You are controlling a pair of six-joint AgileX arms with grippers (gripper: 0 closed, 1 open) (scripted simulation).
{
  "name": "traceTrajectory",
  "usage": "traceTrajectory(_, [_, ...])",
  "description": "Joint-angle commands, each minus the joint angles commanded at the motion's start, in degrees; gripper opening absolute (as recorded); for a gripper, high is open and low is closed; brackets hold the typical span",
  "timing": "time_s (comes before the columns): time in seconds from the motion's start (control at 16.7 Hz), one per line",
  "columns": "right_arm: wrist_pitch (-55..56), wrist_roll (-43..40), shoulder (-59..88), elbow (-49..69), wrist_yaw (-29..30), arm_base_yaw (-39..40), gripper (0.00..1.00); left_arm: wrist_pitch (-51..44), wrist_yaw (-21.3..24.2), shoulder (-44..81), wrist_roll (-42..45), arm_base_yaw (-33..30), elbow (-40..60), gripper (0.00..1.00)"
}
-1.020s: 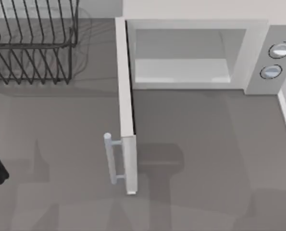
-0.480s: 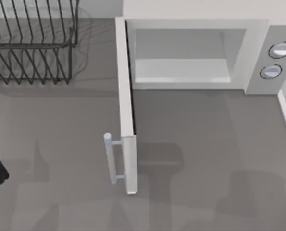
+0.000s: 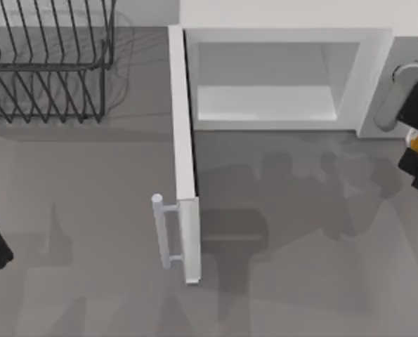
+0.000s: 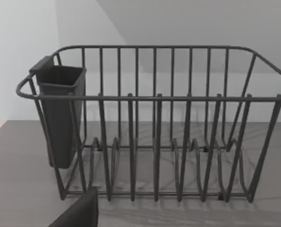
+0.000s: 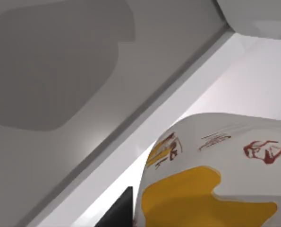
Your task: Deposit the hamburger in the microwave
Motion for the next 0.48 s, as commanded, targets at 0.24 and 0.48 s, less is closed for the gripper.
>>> traceTrajectory(0.24, [20.9,24.6,10.5,3.4,7.7,13.5,0.0,0.0,0.0,0.0,0.0,0.0,0.0,1.0])
traceTrajectory(0.48, [41.2,45.7,19.0,5.0,14.7,23.2,0.0,0.0,0.0,0.0,0.0,0.0,0.0,1.0])
